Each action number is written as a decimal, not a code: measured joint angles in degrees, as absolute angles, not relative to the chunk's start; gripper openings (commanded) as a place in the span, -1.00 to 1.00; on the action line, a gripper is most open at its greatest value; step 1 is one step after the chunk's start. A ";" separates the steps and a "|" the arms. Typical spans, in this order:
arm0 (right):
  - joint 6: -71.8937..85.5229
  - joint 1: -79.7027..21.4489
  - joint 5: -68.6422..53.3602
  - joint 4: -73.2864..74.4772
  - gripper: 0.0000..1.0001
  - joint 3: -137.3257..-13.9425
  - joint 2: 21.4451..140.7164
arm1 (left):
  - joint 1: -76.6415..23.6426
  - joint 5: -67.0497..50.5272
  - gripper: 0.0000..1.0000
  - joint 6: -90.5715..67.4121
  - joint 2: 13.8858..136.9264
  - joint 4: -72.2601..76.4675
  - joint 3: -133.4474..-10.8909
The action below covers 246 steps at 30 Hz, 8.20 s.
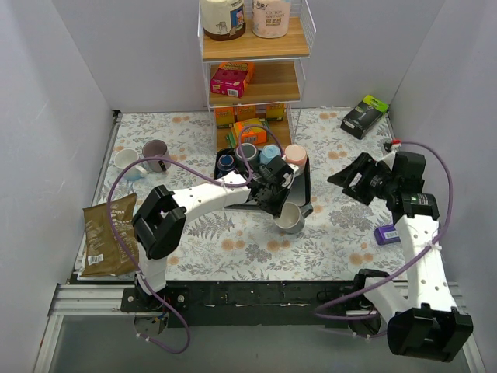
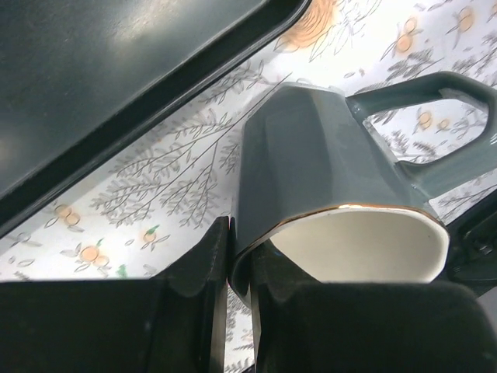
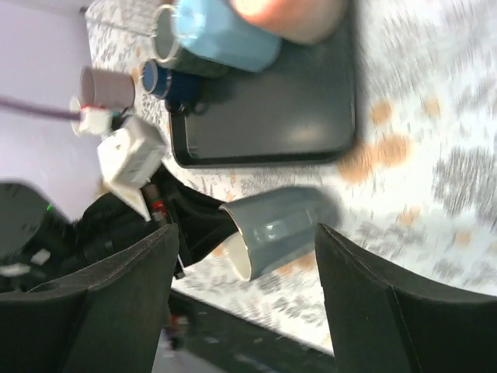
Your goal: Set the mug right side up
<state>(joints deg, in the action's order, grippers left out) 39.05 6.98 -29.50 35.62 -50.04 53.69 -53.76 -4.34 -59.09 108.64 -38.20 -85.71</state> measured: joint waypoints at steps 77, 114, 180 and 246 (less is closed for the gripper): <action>11.77 -31.35 9.82 33.10 -0.97 -60.82 71.90 | -39.51 10.09 0.17 -63.48 87.53 -49.93 -84.18; 48.51 -7.09 32.91 34.20 -0.76 -86.59 108.03 | -32.60 7.66 0.97 -64.51 88.79 -37.54 -77.28; 40.07 -6.81 13.50 41.06 0.43 -76.62 74.39 | -22.65 -6.46 -0.65 -44.21 111.94 -18.09 -78.89; 50.35 -35.42 -18.13 -27.68 -0.34 -58.26 67.59 | -32.93 -21.23 -1.00 -112.33 73.58 29.95 -61.58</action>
<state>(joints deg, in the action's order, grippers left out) 50.35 -35.42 -18.13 -27.68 -58.26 67.59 -32.93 -21.23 -112.33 73.58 29.95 -61.58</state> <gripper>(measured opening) 0.484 0.664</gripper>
